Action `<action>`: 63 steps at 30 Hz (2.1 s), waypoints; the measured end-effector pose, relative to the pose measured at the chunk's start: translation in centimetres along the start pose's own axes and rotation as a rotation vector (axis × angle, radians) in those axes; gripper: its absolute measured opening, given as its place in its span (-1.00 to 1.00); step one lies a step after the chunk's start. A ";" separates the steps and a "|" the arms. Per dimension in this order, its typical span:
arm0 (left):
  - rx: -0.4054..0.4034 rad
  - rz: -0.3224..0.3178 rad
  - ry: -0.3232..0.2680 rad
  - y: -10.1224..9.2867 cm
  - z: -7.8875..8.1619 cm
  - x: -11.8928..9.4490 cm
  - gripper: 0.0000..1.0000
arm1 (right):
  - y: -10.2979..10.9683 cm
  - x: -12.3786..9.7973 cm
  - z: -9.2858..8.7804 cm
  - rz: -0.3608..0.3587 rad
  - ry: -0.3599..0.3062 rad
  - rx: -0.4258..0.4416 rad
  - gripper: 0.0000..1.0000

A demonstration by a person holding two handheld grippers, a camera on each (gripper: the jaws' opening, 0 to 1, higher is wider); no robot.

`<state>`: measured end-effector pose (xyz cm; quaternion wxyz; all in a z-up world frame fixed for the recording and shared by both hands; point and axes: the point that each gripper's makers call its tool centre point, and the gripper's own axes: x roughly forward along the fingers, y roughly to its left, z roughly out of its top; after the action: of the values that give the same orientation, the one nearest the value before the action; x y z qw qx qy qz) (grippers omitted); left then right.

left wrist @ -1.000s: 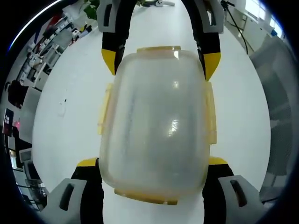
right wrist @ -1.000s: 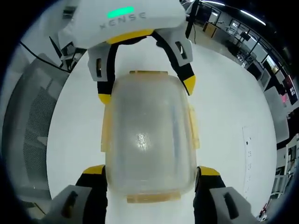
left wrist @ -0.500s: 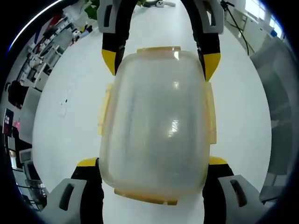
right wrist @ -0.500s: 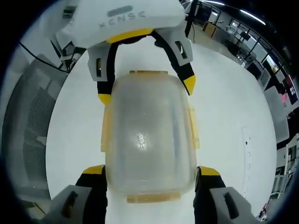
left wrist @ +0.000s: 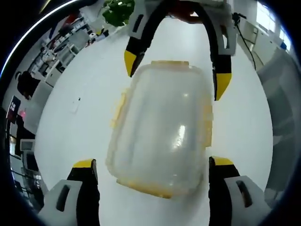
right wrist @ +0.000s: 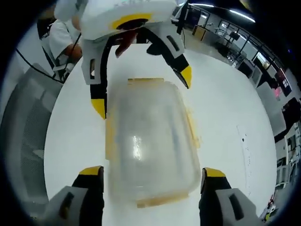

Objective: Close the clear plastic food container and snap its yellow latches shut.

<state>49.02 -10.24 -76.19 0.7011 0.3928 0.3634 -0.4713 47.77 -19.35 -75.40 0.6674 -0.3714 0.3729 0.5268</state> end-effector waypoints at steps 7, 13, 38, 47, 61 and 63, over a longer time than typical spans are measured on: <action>-0.133 0.009 -0.048 -1.3 -0.9 -0.8 0.95 | 0.7 -1.0 0.2 -0.016 -0.060 0.100 0.75; -0.152 0.032 -0.055 -1.9 -1.3 -1.7 0.94 | 0.7 -2.0 -0.5 -0.052 -0.060 0.120 0.73; -0.264 0.086 -0.118 -4.2 -2.6 -4.5 0.87 | 3.6 -4.9 -2.3 -0.098 -0.136 0.249 0.61; -0.298 0.102 -0.164 -5.6 -2.6 -5.8 0.81 | 5.8 -5.4 -2.5 -0.129 -0.194 0.260 0.58; -0.329 0.110 -0.269 -8.0 -3.3 -7.7 0.82 | 7.9 -6.7 -2.7 -0.213 -0.308 0.352 0.60; -0.351 0.119 -0.296 -8.2 -3.4 -8.3 0.82 | 8.2 -6.9 -2.9 -0.226 -0.314 0.364 0.58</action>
<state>38.37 -6.09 -72.12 0.8307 0.2124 0.3092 -0.4114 38.26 -23.46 -71.41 0.8275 -0.1980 0.3096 0.4246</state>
